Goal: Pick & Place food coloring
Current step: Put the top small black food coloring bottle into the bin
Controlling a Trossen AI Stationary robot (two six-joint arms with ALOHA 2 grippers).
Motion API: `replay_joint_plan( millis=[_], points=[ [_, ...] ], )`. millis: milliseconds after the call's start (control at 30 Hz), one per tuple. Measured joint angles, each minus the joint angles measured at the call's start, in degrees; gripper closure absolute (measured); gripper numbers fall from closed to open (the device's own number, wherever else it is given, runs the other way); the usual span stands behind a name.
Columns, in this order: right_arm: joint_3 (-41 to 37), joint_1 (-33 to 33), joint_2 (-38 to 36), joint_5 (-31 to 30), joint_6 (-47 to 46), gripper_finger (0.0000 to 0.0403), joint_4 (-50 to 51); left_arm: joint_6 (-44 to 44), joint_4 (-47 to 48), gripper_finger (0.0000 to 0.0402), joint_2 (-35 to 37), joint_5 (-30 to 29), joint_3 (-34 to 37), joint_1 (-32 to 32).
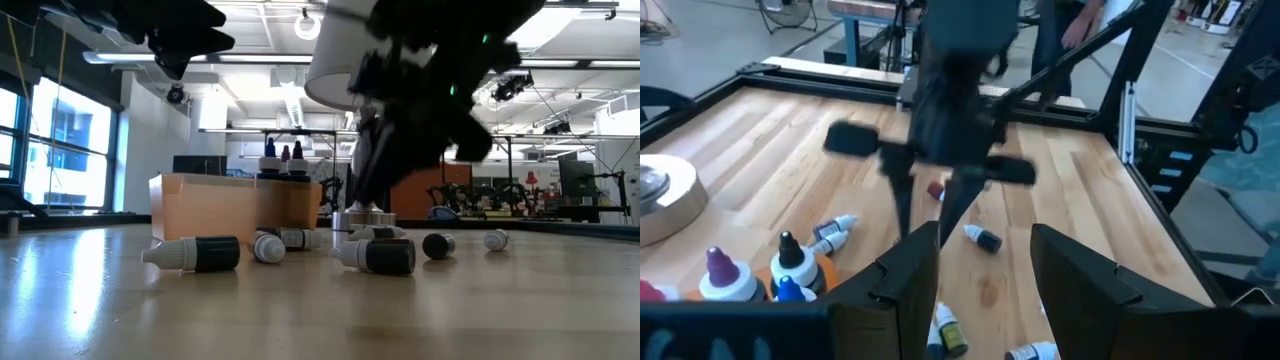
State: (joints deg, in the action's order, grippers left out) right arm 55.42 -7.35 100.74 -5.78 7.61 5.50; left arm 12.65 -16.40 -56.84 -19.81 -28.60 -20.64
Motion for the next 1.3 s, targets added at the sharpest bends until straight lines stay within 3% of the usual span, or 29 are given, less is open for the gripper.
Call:
replay_joint_plan(
  millis=[167,333,467,700,800,933,1133,1300],
  points=[
    [0.00,1.53,4.99,0.05,0.17,0.0238,0.32,0.25,0.07,0.0243,0.00,0.33,0.00,0.00],
    [0.25,3.08,7.22,0.10,-0.24,0.0237,0.70,0.28,0.35,0.0243,0.00,1.42,0.00,0.00],
    [0.24,4.15,7.88,1.93,-4.49,0.0259,1.94,0.28,0.75,0.0243,0.00,1.42,0.00,0.00],
    [0.22,4.57,8.03,3.19,-7.61,0.0333,2.74,0.28,2.03,0.0243,-0.02,1.40,0.02,0.00],
    [0.13,4.32,7.65,3.47,-9.07,0.0337,1.47,0.28,2.03,0.0243,-0.02,1.40,0.02,0.00],
    [-0.28,2.93,6.71,4.91,-10.88,0.0334,-5.02,0.28,2.01,0.0243,-0.02,1.38,0.02,0.00],
    [0.06,-0.52,5.54,5.69,-9.74,0.0315,-26.00,0.28,1.94,0.0243,-0.04,1.22,0.07,-0.01],
    [1.06,-1.07,5.65,-0.64,-6.28,0.0333,-39.77,0.28,0.92,0.0243,-0.04,1.17,0.07,0.00]
  ],
)
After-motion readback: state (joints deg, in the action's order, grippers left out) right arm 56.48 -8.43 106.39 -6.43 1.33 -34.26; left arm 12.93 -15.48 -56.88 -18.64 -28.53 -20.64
